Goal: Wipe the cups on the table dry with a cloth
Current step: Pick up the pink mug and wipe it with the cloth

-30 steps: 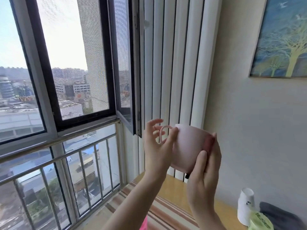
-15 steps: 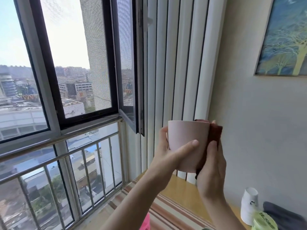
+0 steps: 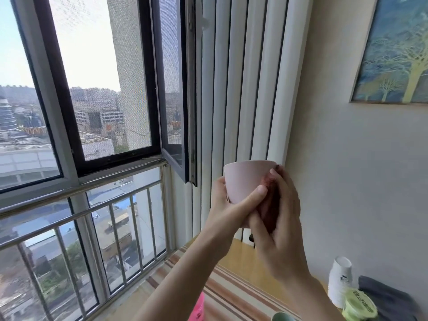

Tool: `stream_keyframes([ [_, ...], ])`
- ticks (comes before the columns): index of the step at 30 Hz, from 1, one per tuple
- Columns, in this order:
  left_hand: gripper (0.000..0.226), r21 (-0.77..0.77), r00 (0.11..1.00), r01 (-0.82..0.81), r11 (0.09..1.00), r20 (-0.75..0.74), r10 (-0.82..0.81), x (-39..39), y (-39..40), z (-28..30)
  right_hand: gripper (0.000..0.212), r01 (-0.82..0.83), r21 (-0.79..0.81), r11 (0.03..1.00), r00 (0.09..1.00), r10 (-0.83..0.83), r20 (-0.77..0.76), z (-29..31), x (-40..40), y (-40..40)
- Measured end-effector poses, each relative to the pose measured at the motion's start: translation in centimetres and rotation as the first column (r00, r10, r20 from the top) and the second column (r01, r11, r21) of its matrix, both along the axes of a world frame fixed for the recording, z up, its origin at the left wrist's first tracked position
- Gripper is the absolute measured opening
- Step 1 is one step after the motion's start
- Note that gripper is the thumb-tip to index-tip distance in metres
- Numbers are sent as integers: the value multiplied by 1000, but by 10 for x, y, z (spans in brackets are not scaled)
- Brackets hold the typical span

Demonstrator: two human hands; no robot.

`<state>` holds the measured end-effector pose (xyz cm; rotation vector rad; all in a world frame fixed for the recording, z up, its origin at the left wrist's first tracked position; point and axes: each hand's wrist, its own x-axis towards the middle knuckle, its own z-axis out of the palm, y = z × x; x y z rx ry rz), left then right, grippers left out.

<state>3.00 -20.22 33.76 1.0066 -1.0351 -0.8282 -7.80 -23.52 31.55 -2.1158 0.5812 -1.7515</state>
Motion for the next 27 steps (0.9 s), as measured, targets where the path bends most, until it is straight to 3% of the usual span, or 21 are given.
stream_keyframes([
  [4,79,19,986,116,993,-122,-112,0,1,4,40,-133,234,963,986,105,126,14,-12,-6],
  [7,75,14,987,156,988,-39,-156,-1,0,8,40,-232,363,902,961,156,227,13,-15,-7],
  [9,64,-6,992,125,992,35,-124,-2,-2,11,49,-203,324,924,965,133,224,10,-13,-1],
  [13,73,-53,993,84,995,82,-80,2,-4,9,54,-8,117,993,989,-9,144,-6,-7,7],
  [18,86,-44,996,12,999,90,-8,-1,-1,9,54,50,0,999,998,-50,33,-18,0,14],
  [23,80,-24,996,41,999,82,-39,-3,2,2,53,-7,202,979,975,-39,219,9,-7,-4],
  [27,74,2,995,46,999,89,-46,0,1,5,52,99,127,987,979,-120,168,8,-6,4],
])
